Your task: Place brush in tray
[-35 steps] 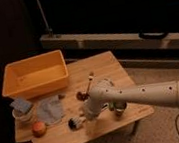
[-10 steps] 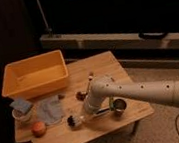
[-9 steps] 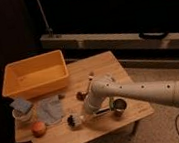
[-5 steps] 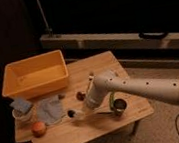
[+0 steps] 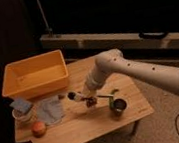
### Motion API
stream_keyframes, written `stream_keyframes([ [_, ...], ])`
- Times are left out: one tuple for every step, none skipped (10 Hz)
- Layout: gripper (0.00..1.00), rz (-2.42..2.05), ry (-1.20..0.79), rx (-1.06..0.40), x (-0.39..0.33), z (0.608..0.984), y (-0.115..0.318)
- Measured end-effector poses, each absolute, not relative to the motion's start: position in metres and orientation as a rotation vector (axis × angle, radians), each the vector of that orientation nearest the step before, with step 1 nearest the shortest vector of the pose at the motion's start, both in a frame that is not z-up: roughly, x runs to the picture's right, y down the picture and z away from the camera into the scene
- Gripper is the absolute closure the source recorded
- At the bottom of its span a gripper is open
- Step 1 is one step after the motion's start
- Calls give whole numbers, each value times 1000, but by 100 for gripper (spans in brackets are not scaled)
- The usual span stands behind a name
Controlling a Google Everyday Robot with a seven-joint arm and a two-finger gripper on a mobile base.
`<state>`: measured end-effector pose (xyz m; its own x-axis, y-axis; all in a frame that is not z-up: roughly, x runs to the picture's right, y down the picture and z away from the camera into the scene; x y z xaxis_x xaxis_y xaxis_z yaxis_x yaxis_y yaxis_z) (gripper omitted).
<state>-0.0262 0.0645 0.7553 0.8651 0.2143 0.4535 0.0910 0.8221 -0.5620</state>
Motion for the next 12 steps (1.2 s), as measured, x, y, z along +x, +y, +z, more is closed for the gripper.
stream_keyframes([
  [100, 58, -521, -585, -23, 757, 29],
  [100, 50, -517, -568, -24, 763, 4],
  [100, 38, -513, -552, -30, 767, -20],
  [100, 21, -511, -530, -46, 772, -51],
  [100, 7, -510, -515, -64, 777, -74],
  [100, -6, -512, -504, -80, 779, -93],
  [100, -30, -515, -492, -104, 783, -116],
  [100, -48, -520, -484, -122, 785, -130],
  [100, -62, -529, -473, -142, 787, -145],
  [100, -68, -548, -463, -164, 790, -160],
  [100, -74, -570, -454, -184, 792, -173],
  [100, -82, -589, -449, -201, 794, -181],
])
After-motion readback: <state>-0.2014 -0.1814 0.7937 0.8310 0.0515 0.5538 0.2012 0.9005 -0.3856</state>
